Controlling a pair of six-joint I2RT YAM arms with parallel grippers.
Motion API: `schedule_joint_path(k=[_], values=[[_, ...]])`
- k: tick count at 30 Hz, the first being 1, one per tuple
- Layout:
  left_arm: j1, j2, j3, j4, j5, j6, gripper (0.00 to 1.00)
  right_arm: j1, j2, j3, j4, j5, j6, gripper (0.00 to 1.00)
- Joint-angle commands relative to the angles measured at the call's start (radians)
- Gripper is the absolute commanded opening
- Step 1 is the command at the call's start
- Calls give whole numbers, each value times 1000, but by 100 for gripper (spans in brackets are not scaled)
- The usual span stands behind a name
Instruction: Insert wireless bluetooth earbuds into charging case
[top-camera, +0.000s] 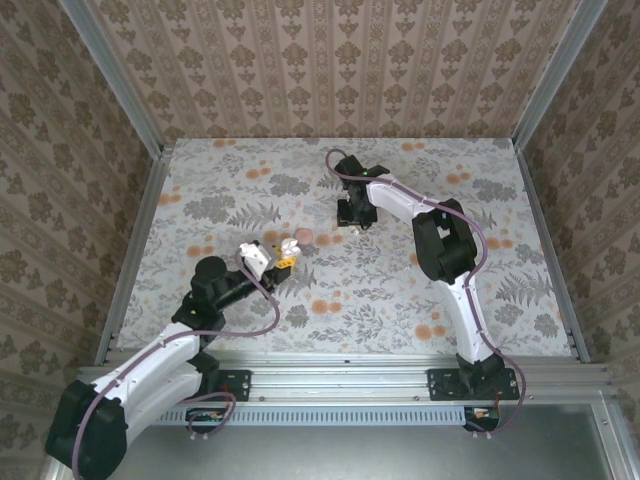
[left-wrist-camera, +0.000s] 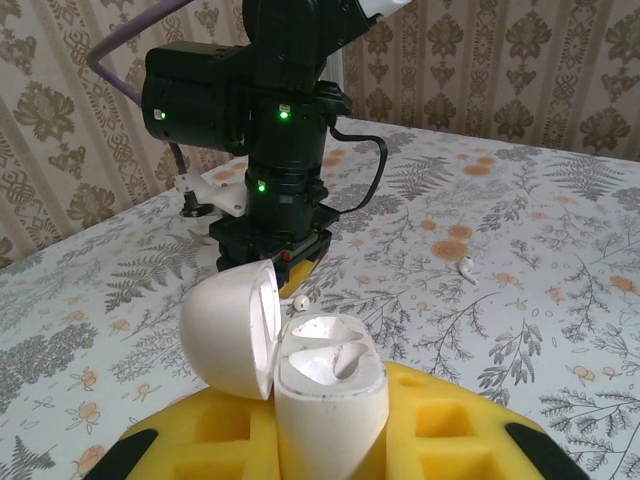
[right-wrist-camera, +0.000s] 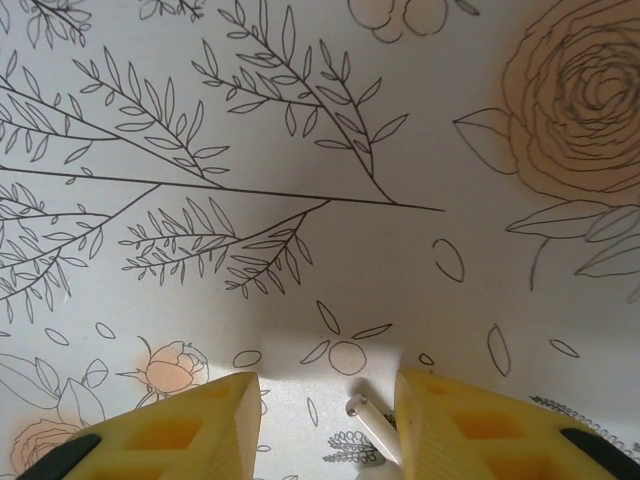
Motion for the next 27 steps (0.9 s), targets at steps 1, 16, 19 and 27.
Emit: schedule_joint_path(k=[1, 16, 19, 27], values=[[9, -19, 30, 4, 15, 14, 8, -4, 7, 12, -14, -34, 6, 40], [23, -50, 27, -28, 19, 17, 8, 17, -34, -16, -55, -139, -62, 33], [25, -57, 25, -40, 16, 22, 8, 25, -39, -11, -98, -141, -77, 33], [33, -59, 32, -49, 24, 29, 7, 46, -57, 0, -185, -125, -129, 32]])
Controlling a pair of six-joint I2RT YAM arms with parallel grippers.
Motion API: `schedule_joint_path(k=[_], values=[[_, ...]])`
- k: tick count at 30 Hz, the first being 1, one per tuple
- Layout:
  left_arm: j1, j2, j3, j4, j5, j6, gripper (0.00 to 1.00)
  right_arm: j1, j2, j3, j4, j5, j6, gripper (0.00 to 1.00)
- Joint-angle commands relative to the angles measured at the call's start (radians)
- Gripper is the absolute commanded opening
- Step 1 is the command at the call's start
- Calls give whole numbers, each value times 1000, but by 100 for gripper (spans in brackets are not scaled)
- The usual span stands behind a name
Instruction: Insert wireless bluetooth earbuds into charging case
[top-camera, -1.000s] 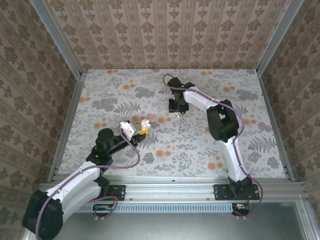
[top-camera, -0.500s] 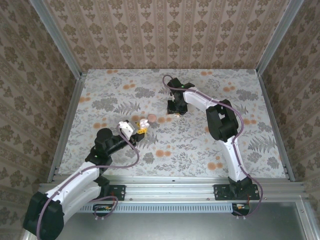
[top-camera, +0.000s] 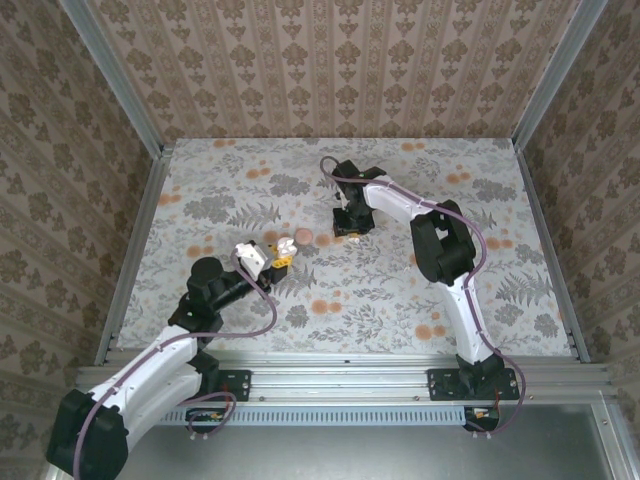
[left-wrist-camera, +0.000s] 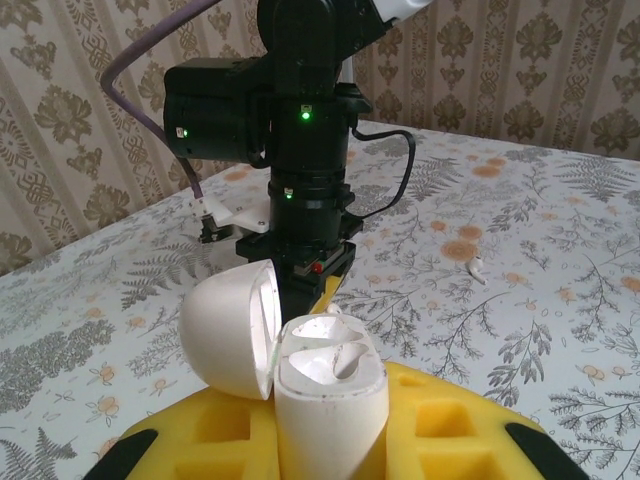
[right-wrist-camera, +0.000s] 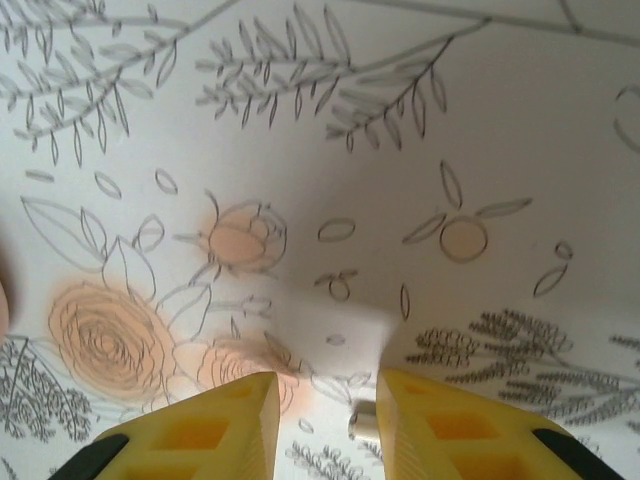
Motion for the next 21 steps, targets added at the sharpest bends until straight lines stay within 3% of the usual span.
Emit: schedule_joint_path(k=[1, 11, 17, 21], values=[[7, -16, 32, -7, 18, 21, 8, 19, -44, 12, -100, -12, -51, 31], [9, -29, 33, -21, 19, 21, 8, 51, -139, 4, -195, 19, -51, 31], [9, -26, 45, -53, -25, 21, 8, 43, -270, -71, -196, 126, 206, 39], [10, -16, 45, -48, -34, 16, 8, 27, -314, -133, -114, 132, 356, 41]])
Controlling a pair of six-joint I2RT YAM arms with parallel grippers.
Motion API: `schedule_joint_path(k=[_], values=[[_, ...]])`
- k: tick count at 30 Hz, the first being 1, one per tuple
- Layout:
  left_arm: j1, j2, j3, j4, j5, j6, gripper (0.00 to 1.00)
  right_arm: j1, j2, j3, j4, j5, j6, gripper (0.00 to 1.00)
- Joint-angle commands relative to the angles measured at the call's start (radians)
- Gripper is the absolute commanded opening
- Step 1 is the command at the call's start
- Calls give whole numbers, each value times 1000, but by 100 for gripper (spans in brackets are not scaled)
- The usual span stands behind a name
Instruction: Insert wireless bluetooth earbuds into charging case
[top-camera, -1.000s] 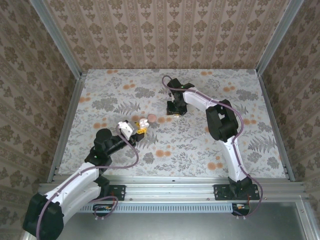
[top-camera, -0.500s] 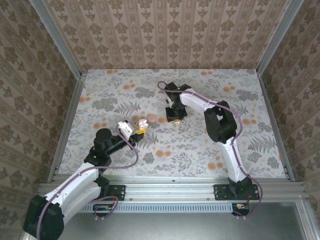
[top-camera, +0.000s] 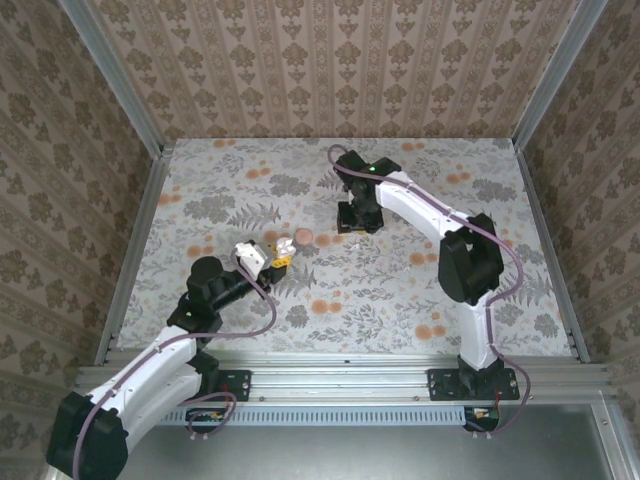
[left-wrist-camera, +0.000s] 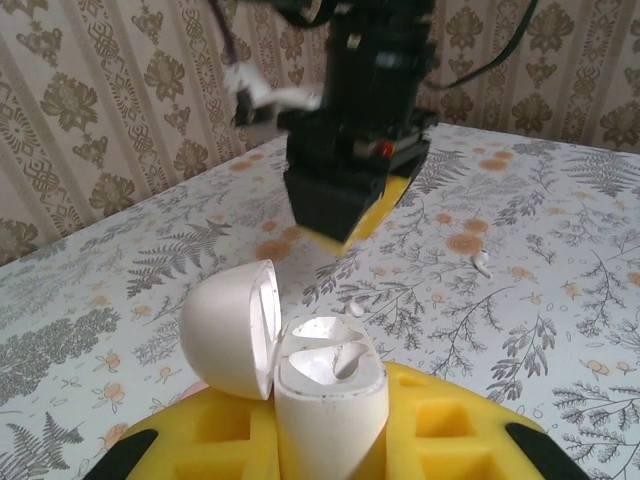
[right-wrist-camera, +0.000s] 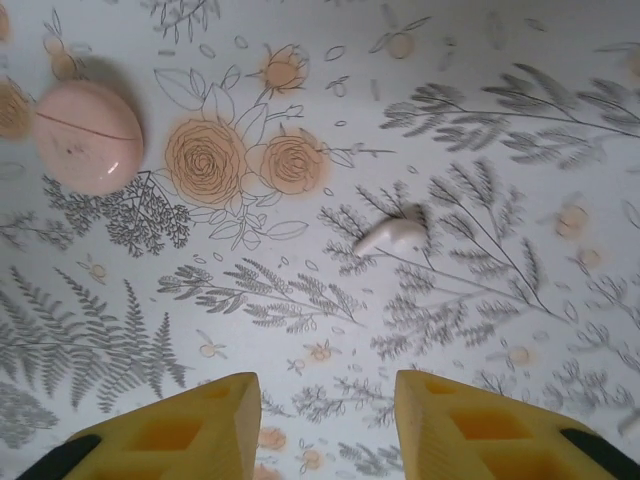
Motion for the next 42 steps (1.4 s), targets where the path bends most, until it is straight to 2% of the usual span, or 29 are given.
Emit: schedule_joint_path(k=[1, 8, 21, 34, 42], values=[[10, -3, 34, -1, -11, 15, 8, -23, -12, -32, 26, 47, 191, 41], [11, -2, 40, -6, -7, 15, 8, -38, 79, 23, 0, 46, 271, 40], [11, -23, 36, -3, -10, 12, 8, -38, 176, -2, 36, 6, 272, 41], [13, -26, 43, -17, -11, 12, 8, -40, 227, -16, 86, -41, 278, 44], [13, -23, 43, -17, -12, 12, 8, -39, 234, -18, 68, -24, 270, 45]])
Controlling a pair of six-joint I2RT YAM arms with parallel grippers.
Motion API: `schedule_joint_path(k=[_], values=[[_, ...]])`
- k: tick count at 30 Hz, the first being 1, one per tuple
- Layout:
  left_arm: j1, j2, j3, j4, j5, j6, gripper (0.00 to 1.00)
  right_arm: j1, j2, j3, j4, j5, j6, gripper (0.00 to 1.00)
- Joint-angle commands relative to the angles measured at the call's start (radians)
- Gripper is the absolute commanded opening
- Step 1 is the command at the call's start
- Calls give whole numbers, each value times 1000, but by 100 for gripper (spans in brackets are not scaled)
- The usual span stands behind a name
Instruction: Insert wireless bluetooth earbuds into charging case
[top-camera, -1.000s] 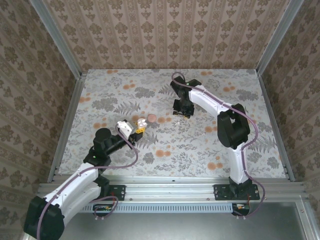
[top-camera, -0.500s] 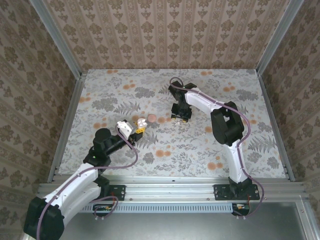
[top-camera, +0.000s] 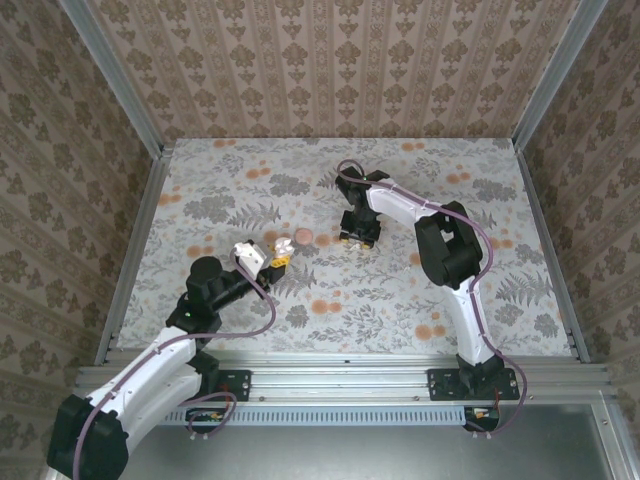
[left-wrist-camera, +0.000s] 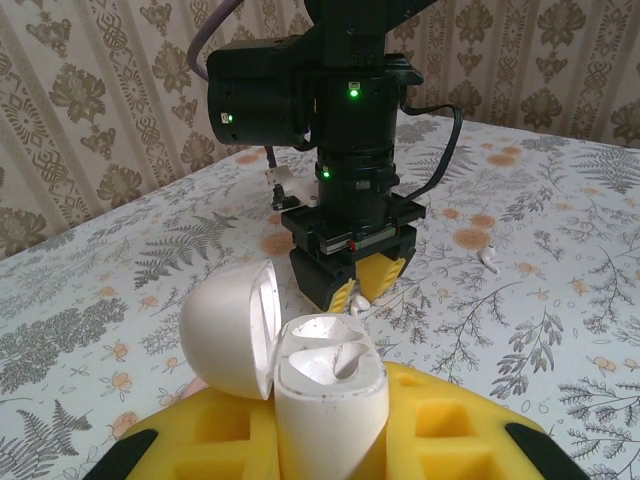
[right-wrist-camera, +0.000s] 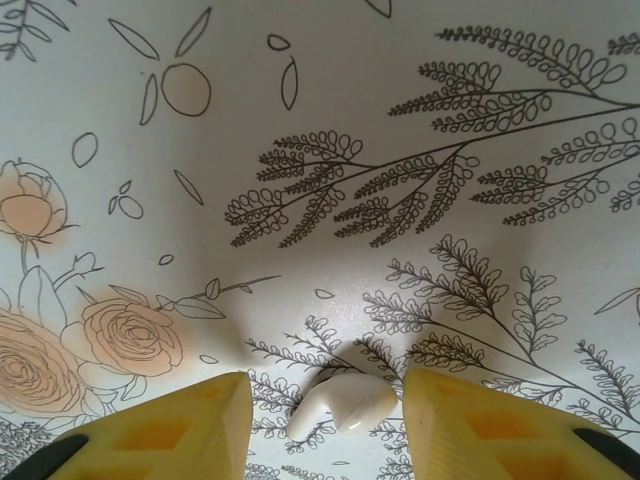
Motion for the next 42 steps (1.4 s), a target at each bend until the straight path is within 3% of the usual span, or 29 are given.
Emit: schedule_joint_path(k=[1, 14, 25, 42], values=[[8, -9, 42, 8, -5, 13, 8, 1, 12, -11, -25, -4, 6, 45], [9, -6, 42, 5, -11, 13, 8, 2, -1, -29, 58, -39, -17, 34], [10, -5, 45, 1, -7, 10, 8, 12, 18, -8, -9, -36, -36, 33], [10, -3, 42, -9, -23, 4, 8, 22, -33, -43, 40, -6, -41, 21]])
